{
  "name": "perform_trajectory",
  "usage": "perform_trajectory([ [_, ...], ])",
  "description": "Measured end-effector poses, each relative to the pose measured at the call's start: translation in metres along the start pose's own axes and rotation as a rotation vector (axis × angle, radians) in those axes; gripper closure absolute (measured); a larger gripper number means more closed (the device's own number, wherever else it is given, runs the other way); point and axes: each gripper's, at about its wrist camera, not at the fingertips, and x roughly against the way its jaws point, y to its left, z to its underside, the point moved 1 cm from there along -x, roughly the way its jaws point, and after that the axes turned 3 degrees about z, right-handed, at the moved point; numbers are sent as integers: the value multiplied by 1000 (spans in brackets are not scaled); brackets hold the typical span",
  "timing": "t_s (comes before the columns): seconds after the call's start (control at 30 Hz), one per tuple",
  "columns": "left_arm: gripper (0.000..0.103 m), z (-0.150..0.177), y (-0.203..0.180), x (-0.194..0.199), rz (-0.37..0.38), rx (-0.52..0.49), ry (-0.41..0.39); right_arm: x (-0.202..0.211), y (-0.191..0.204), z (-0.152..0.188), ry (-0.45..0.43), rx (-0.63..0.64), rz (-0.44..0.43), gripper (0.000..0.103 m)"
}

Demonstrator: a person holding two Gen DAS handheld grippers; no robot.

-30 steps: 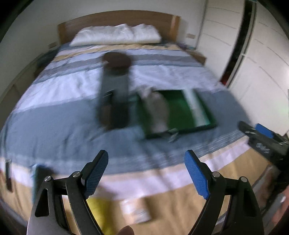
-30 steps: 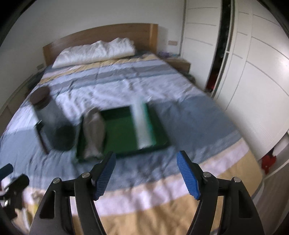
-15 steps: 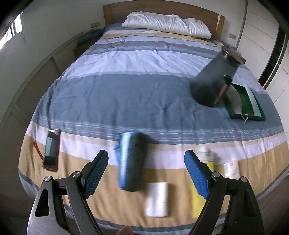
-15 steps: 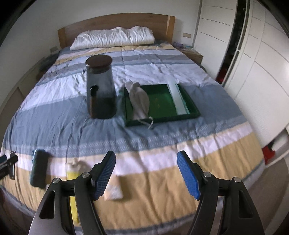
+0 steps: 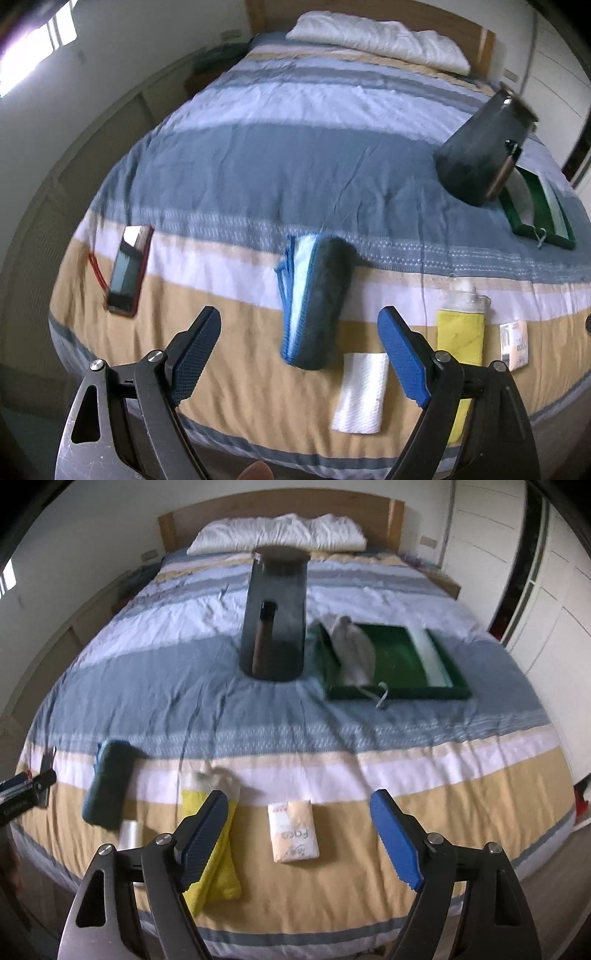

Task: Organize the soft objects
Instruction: 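Move the left gripper to the blue-edged grey towel while the right moves to the tissue pack, then close the left gripper on the blue-edged towel while the right closes on the 'Face' tissue pack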

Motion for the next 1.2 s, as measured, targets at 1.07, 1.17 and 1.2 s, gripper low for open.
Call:
perform_trajectory([
  [1.07,20,11,-5,-108,-38,-57,119,-166,10,41,171,4,-14,22],
  [1.17,20,10,-5,-116,-38,-54,130,-176,14,41,176,12,-7,22],
  [1.2,20,9,-5,-118,-38,-54,134,-180,14,41,177,15,-6,22],
])
